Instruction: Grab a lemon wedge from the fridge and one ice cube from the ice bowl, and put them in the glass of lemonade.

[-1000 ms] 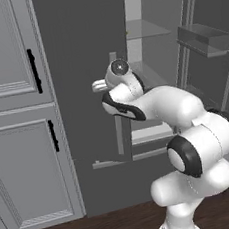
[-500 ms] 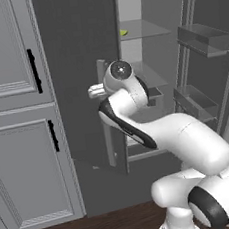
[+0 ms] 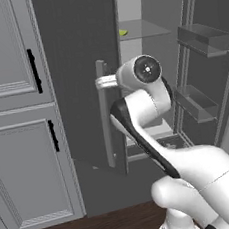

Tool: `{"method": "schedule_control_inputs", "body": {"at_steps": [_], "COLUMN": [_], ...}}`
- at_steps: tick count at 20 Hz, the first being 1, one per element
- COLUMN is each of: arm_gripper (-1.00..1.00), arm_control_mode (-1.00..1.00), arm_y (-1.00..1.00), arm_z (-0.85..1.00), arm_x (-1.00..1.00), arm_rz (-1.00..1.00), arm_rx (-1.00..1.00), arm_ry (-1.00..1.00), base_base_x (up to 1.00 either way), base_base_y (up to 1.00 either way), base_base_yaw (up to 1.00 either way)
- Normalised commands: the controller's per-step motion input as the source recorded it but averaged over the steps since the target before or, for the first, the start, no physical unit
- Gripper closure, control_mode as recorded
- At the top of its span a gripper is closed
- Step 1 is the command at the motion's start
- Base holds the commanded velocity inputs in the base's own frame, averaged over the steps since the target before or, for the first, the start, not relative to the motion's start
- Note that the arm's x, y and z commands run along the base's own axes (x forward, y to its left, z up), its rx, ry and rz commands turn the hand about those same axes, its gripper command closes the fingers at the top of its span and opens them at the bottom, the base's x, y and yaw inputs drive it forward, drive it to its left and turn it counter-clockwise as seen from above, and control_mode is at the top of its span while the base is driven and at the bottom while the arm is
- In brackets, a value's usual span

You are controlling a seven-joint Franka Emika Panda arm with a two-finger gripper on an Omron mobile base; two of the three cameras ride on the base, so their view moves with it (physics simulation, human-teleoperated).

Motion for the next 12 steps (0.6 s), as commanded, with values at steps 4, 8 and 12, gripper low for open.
{"method": "schedule_control_inputs", "body": {"at_steps": [4,8,12], "arm_gripper": [-1.00,-1.00,-1.00], "arm_control_mode": [-1.00,-1.00,-1.00], "arm_y": [-1.00,-1.00,-0.41], "arm_z": [0.37,-0.09,-0.53], "arm_x": [0.69,0.96,1.00], "arm_rz": [0.17,0.24,0.27], "arm_rx": [0.26,0.37,0.28], "arm_ry": [0.08,0.20,0.25], "base_base_x": [0.00,0.00,0.00], "base_base_y": [0.00,0.00,0.00], "base_base_yaw": [0.00,0.00,0.00]}}
